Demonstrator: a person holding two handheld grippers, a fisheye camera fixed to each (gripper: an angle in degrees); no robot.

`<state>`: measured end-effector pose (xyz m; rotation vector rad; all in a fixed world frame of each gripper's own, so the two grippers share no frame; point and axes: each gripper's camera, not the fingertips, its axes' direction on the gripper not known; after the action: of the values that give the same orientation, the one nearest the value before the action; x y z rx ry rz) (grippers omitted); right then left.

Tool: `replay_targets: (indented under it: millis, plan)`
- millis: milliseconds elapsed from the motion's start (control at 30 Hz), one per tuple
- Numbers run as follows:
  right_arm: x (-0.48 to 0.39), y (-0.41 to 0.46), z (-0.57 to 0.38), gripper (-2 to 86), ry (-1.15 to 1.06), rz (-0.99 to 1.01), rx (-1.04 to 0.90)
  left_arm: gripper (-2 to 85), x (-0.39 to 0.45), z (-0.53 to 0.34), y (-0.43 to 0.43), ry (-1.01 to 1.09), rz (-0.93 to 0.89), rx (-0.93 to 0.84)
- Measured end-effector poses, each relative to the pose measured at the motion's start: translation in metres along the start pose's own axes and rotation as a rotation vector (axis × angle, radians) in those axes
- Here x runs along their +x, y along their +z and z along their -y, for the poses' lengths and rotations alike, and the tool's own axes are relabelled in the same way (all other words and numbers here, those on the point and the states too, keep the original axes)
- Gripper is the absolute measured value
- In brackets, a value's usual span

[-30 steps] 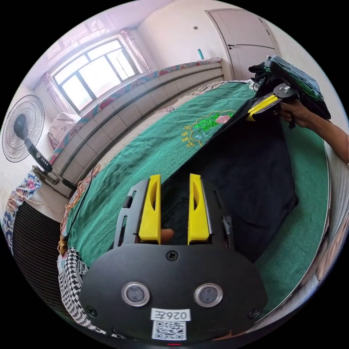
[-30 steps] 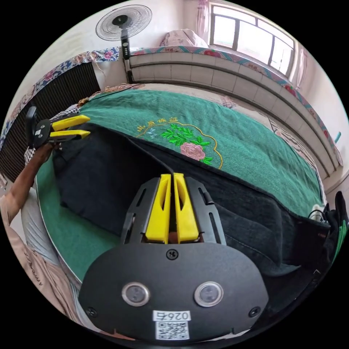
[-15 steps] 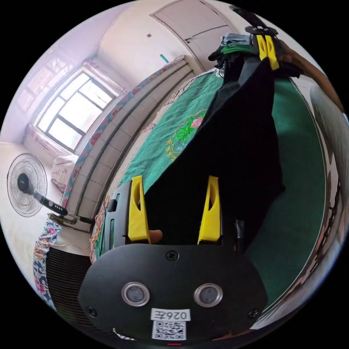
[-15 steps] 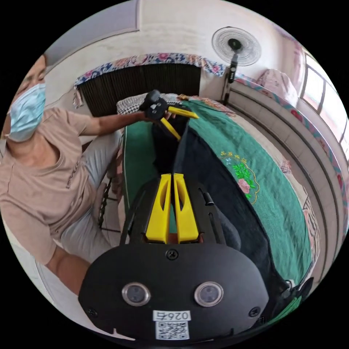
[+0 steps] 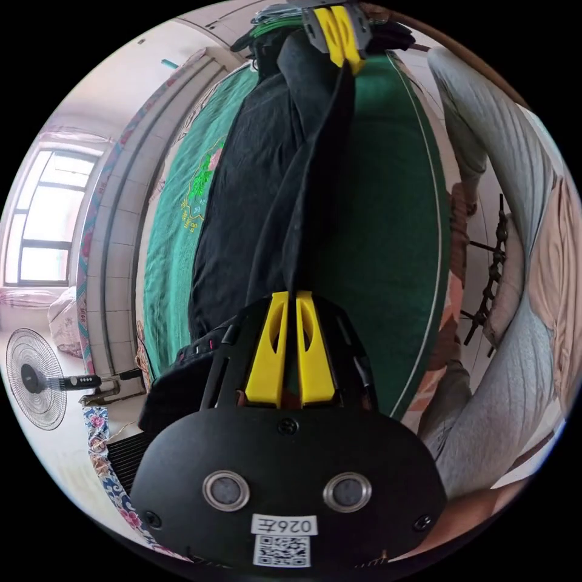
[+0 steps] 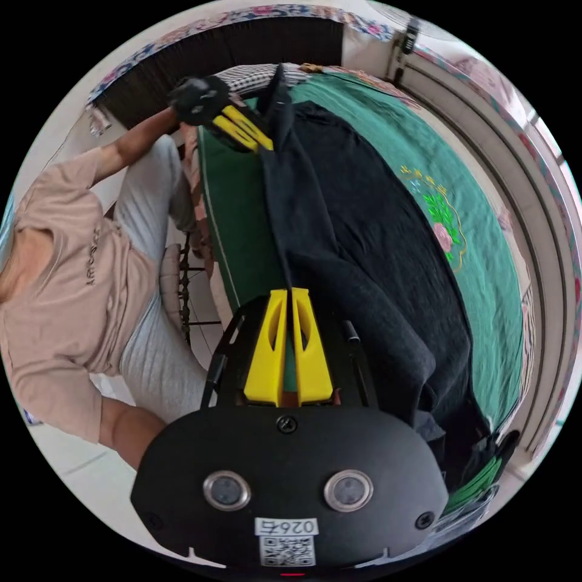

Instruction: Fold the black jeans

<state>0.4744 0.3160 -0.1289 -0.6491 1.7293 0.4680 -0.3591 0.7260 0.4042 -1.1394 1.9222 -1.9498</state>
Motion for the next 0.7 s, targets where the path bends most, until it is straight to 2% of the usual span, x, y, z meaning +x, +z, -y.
replay_targets:
  millis: [100,233,400,500,533,633,700]
  plan:
    - [0.01,-0.008,0.004,-1.4,0.05,0.018,0.03,0.2,0.023,0.001,0.009,0.058,0.07,-0.055]
    - [-0.001,-0.03,0.006,-1.3,-0.011,-0.037,0.132,-0.3,0.048,-0.008,0.016,0.136,0.093,-0.108]
    - [-0.016,-0.067,-0.014,-1.0,-0.183,0.026,0.409,-0.4,0.055,-0.032,0.022,0.144,0.033,-0.054]
    - [0.002,-0.066,-0.01,-0.9,-0.095,-0.013,0.547,-0.5,0.05,-0.054,0.026,0.13,-0.027,0.003]
    - [0.008,-0.062,-0.004,-0.9,-0.064,-0.007,0.543,-0.5,0.044,-0.065,0.027,0.121,-0.075,0.034]
    - [0.047,-0.021,0.041,-0.9,0.104,0.058,0.355,-0.8,0.019,-0.102,0.023,0.113,-0.284,0.164]
    - [0.076,0.037,0.079,-0.9,0.237,0.08,0.061,-0.9,-0.009,-0.138,0.016,0.076,-0.424,0.316]
